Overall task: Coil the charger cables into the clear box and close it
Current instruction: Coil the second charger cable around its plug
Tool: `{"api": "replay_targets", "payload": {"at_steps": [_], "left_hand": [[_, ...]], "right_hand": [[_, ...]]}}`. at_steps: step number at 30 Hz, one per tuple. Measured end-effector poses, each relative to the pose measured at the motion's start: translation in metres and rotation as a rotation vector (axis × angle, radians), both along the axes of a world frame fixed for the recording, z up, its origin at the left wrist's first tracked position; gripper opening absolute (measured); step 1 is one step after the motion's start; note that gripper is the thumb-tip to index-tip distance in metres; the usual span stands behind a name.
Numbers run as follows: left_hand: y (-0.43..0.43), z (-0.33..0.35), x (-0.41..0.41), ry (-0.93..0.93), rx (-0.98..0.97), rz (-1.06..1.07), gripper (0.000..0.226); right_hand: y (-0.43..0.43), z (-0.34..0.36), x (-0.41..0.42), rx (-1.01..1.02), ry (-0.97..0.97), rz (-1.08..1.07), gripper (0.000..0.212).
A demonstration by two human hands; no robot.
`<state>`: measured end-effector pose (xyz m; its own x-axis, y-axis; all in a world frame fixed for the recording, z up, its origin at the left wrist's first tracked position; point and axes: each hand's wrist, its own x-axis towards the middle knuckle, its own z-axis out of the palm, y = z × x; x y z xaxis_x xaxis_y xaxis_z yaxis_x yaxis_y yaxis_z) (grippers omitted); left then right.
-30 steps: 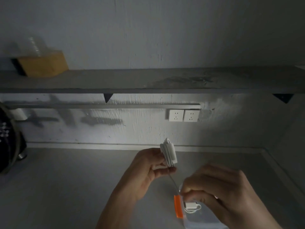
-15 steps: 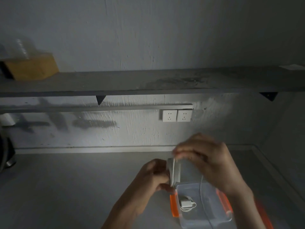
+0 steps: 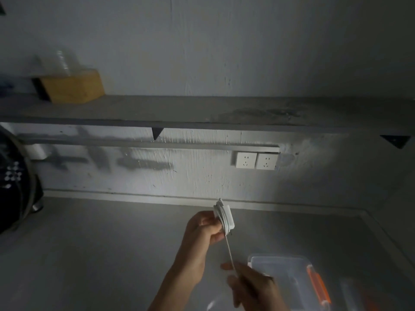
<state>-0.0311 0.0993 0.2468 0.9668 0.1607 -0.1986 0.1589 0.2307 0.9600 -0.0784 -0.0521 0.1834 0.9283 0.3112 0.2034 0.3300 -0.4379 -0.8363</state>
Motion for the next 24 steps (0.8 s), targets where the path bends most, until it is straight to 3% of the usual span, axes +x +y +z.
{"api": "replay_targets", "payload": {"at_steps": [2,5,8,10,12,16,19,24], "left_hand": [[-0.004,-0.006,0.0,0.057,0.024,0.012,0.015],[-0.011,-0.006,-0.006,0.058,0.03,-0.034,0.015],[-0.017,0.002,-0.017,-0.031,0.127,-0.18,0.014],[-0.02,0.012,-0.028,-0.103,0.182,-0.289,0.016],[-0.019,0.022,-0.036,-0.156,0.218,-0.379,0.017],[-0.011,0.035,-0.043,-0.219,0.263,-0.467,0.022],[-0.005,0.033,-0.043,-0.21,0.278,-0.448,0.035],[0.005,0.014,-0.031,-0.186,-0.03,-0.318,0.028]], "right_hand": [[-0.005,0.024,-0.003,-0.215,-0.119,0.03,0.04],[-0.024,0.067,0.002,-0.422,-0.503,0.001,0.006],[-0.045,0.1,0.019,-0.408,-0.59,-0.055,0.021],[-0.056,0.113,0.033,-0.337,-0.598,-0.082,0.02],[-0.062,0.116,0.048,-0.185,-0.55,-0.018,0.016],[-0.058,0.095,0.073,0.24,-0.222,0.111,0.005],[-0.044,0.056,0.068,0.403,-0.046,0.122,0.013],[-0.005,0.002,0.031,0.458,0.101,-0.038,0.029]]}}
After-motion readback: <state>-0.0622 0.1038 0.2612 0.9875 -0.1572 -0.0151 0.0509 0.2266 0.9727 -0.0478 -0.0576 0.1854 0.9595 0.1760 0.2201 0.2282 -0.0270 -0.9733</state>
